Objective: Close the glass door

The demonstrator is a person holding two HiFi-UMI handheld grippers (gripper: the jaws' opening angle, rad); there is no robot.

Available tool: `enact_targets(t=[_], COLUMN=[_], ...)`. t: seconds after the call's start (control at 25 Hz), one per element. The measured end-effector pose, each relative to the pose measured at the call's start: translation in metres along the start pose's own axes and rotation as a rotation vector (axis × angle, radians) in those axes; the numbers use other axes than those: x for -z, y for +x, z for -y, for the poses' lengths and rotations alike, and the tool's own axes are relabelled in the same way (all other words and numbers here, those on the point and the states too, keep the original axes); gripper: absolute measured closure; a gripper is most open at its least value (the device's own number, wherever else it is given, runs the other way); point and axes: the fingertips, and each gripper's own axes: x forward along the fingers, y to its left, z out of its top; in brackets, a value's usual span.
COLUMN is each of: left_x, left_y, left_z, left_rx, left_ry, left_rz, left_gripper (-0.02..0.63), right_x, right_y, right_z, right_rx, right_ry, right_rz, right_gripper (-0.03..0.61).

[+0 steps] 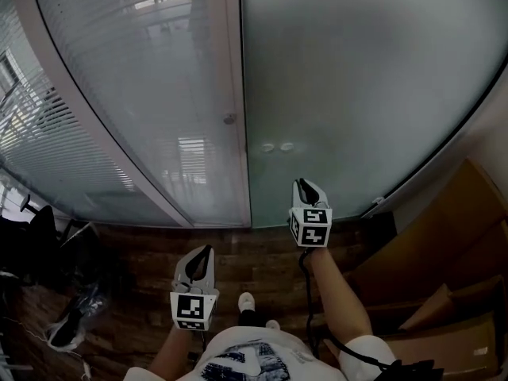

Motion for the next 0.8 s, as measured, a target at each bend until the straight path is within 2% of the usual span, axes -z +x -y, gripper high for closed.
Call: enact_targets(t=[0.36,0.52,0.64,0.8], left_x=[-0.015,-0.014,-0.005,-0.01], left_y=[-0.029,-0.052,-0.068,-0.08], left_z=[0.032,0.046,0.056,0.07], left_rx=[0.004,-0.014,-0.031,-0.022], left_ry=[0.012,0.01,0.015,-0.021], left_rz=[0.03,0.026,0.017,0.016], left_gripper=[0.611,0.611,0.611,0.611], right_x=[-0.005,-0.003,0.002,0.02], right_y=[-0.126,-0.18,-0.217,-0.255], right_z=[-0.017,-0.025,-0.031,-0.039], right_rx=[-0.077,-0.101,-0.12,-0.138], right_ry=[0.012,0.025,0.017,0.022], right_rz=[0.111,0.145,0.151,0.135], right_gripper=[0.538,0.563,0.571,0.571])
